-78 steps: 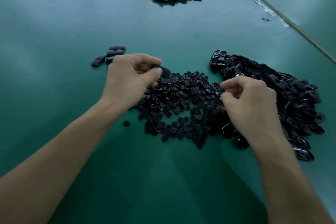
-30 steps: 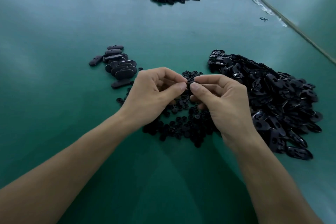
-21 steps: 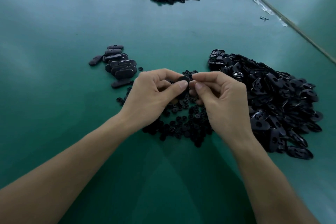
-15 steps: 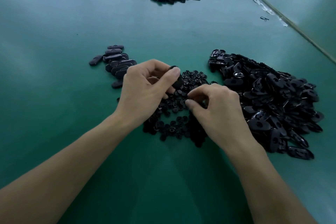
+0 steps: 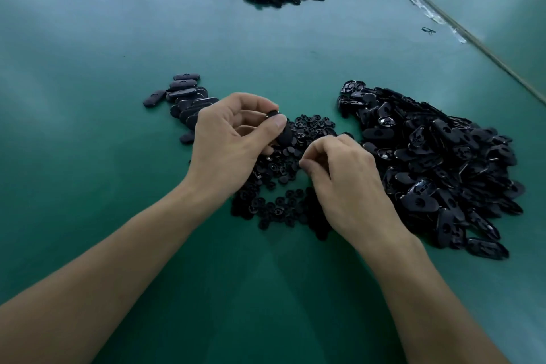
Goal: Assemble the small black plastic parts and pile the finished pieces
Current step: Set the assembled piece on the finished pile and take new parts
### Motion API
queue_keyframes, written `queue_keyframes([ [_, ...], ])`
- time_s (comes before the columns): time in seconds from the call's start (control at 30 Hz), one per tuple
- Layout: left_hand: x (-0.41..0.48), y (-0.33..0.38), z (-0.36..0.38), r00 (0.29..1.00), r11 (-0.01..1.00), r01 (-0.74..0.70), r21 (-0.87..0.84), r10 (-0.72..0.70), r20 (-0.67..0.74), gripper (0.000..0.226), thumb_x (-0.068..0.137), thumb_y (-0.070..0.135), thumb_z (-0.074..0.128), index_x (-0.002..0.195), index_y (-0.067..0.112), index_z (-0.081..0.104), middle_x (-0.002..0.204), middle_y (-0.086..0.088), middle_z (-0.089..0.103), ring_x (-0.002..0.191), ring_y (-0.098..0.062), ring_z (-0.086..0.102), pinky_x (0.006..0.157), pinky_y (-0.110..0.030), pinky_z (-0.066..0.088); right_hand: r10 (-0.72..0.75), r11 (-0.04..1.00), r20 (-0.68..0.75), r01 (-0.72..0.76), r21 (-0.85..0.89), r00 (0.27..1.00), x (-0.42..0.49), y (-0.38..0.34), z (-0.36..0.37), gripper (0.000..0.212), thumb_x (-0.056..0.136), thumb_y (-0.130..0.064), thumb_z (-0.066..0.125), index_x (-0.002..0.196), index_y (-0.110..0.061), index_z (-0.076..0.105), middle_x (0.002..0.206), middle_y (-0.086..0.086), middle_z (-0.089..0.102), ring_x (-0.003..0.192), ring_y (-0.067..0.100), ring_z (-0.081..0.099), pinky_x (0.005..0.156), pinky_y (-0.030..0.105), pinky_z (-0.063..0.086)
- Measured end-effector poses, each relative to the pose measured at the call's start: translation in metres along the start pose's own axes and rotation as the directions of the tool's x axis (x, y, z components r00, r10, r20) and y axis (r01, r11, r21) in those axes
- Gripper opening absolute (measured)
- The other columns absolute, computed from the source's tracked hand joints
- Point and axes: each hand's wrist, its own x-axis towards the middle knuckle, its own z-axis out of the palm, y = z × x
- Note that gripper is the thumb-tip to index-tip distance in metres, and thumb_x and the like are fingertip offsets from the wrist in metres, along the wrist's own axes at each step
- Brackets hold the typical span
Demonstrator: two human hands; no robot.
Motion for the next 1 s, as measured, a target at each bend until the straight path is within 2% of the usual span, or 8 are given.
queue_keyframes([
  [0.07, -0.0001, -0.0006, -0.0003, 1.000, 0.999, -0.012, 0.035, 0.012, -0.014, 0.013, 0.078, 0.022, 0.081, 0.081, 0.027, 0.069, 0.076, 0.001, 0.075, 0.063, -0.010, 0.067, 0.061, -0.024, 0.055, -0.001, 0.991, -0.054, 0.008, 0.134, 0.999, -0.0002, -0.0012, -0.0008, 0.013, 0.100, -0.020, 0.059, 0.088, -0.025, 0.056, 0.083, -0.012, 0.057, 0.078, 0.008, 0.053, 0.069, 0.025, 0.043],
  [0.13, 0.0001, -0.0006, -0.0002, 0.999, 0.996, -0.029, 0.080, 0.031, -0.021, 0.014, 0.077, 0.026, 0.082, 0.078, 0.029, 0.068, 0.074, 0.005, 0.075, 0.064, -0.007, 0.068, 0.064, -0.023, 0.054, -0.022, 0.970, -0.125, 0.051, 0.236, 0.992, 0.0002, -0.0042, -0.0027, 0.013, 0.100, -0.017, 0.060, 0.088, -0.023, 0.056, 0.075, -0.010, 0.061, 0.070, 0.009, 0.056, 0.062, 0.020, 0.043],
  [0.27, -0.0003, 0.0000, 0.0004, 1.000, 0.999, 0.000, 0.049, 0.000, 0.000, 0.015, 0.077, 0.025, 0.081, 0.088, 0.029, 0.071, 0.074, 0.003, 0.076, 0.064, -0.010, 0.068, 0.067, -0.031, 0.057, -0.004, 0.915, -0.225, 0.094, 0.392, 0.974, 0.0011, -0.0074, -0.0044, 0.017, 0.091, -0.014, 0.072, 0.081, -0.024, 0.063, 0.069, -0.010, 0.065, 0.064, 0.004, 0.059, 0.061, 0.011, 0.044],
  [0.33, -0.0012, 0.0013, 0.0013, 0.999, 1.000, 0.025, -0.005, -0.025, 0.030, 0.017, 0.080, 0.018, 0.081, 0.094, 0.025, 0.074, 0.077, 0.000, 0.077, 0.068, -0.013, 0.071, 0.067, -0.028, 0.059, 0.029, 0.880, -0.226, 0.083, 0.467, 0.974, 0.0014, -0.0073, -0.0043, 0.019, 0.087, -0.013, 0.075, 0.079, -0.027, 0.065, 0.073, -0.010, 0.069, 0.063, 0.003, 0.062, 0.062, 0.014, 0.048],
  [0.47, -0.0026, 0.0031, 0.0035, 0.997, 0.996, 0.056, -0.067, -0.052, 0.065, 0.013, 0.084, 0.004, 0.078, 0.090, 0.016, 0.076, 0.079, -0.006, 0.077, 0.072, -0.018, 0.075, 0.066, -0.025, 0.059, 0.095, 0.811, -0.185, 0.032, 0.584, 0.978, 0.0028, -0.0061, -0.0045, 0.020, 0.083, -0.012, 0.080, 0.090, -0.028, 0.071, 0.079, -0.010, 0.074, 0.071, 0.004, 0.069, 0.070, 0.019, 0.054],
  [0.6, -0.0036, 0.0050, 0.0048, 0.990, 0.986, 0.114, -0.123, -0.102, 0.100, 0.013, 0.087, -0.002, 0.073, 0.089, 0.011, 0.075, 0.078, -0.008, 0.077, 0.071, -0.021, 0.076, 0.064, -0.024, 0.059, 0.089, 0.791, -0.175, 0.037, 0.611, 0.981, 0.0047, -0.0059, -0.0050, 0.018, 0.083, -0.007, 0.080, 0.088, -0.024, 0.076, 0.081, -0.009, 0.076, 0.077, 0.006, 0.072, 0.077, 0.023, 0.056],
  [0.73, -0.0047, 0.0054, 0.0057, 0.986, 0.985, 0.127, -0.120, -0.112, 0.127, 0.015, 0.087, -0.003, 0.072, 0.088, 0.012, 0.073, 0.078, -0.008, 0.077, 0.072, -0.020, 0.075, 0.065, -0.025, 0.060, 0.094, 0.792, -0.172, 0.031, 0.609, 0.981, 0.0051, -0.0043, -0.0045, 0.015, 0.085, -0.010, 0.079, 0.087, -0.024, 0.078, 0.078, -0.007, 0.075, 0.074, 0.008, 0.069, 0.076, 0.029, 0.056],
  [1.0, -0.0064, 0.0052, 0.0041, 0.984, 0.998, 0.055, -0.031, -0.049, 0.172, 0.018, 0.085, -0.004, 0.074, 0.088, 0.014, 0.076, 0.080, -0.006, 0.077, 0.071, -0.015, 0.074, 0.068, -0.023, 0.060, 0.063, 0.858, -0.161, 0.029, 0.513, 0.985, 0.0039, -0.0050, -0.0056, 0.019, 0.089, -0.009, 0.073, 0.093, -0.028, 0.075, 0.079, -0.013, 0.073, 0.074, 0.004, 0.068, 0.073, 0.021, 0.054],
])
